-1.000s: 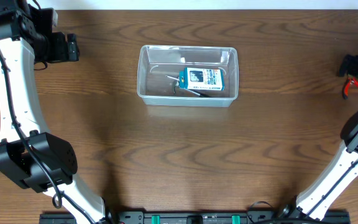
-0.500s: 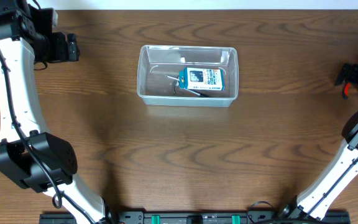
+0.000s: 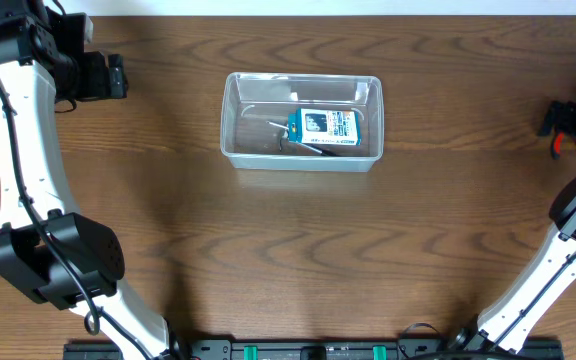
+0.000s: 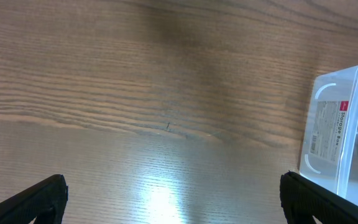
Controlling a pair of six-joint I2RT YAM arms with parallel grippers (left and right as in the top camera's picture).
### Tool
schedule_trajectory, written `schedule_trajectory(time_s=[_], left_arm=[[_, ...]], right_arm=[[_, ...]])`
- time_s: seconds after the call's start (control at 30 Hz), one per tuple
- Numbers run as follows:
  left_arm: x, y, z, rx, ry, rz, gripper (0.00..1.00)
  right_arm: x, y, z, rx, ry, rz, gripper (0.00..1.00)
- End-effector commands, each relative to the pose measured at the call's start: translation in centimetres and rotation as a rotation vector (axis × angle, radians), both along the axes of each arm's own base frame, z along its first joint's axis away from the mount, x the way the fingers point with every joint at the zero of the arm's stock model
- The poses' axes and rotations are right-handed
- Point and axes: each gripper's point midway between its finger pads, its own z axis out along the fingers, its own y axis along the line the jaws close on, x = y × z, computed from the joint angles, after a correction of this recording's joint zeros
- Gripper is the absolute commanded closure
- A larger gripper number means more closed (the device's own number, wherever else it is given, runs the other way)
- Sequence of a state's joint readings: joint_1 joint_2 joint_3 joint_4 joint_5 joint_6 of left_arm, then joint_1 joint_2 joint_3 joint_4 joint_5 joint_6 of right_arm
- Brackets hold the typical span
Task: Pack container
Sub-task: 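Lower the right gripper over the pliers' joint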
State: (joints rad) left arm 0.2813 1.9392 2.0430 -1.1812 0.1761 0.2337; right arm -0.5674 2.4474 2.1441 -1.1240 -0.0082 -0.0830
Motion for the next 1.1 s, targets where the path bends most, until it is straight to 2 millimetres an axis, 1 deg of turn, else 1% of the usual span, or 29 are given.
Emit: schedule_trajectory(time_s=[0.0,0.27,0.53,1.07], left_arm=[[-0.2,0.3,0.1,0.010,0.002,0.002,0.02],[-0.2,0.3,0.1,0.010,0.002,0.002,0.02],[-0.2,0.3,0.1,0.010,0.002,0.002,0.02],[-0.2,0.3,0.1,0.010,0.002,0.002,0.02]], right_arm=[[1.0,0.6,0.4,-0.010,-0.019,0.056,0.01],[1.9,1.4,0.1,-0.017,-0.027,0.089,0.01],[1.3,1.7,-1.6,0.013,0.010,0.076,0.01],[1.5,1.3,-2.1,-0.002,0.011,0.039,0.01]])
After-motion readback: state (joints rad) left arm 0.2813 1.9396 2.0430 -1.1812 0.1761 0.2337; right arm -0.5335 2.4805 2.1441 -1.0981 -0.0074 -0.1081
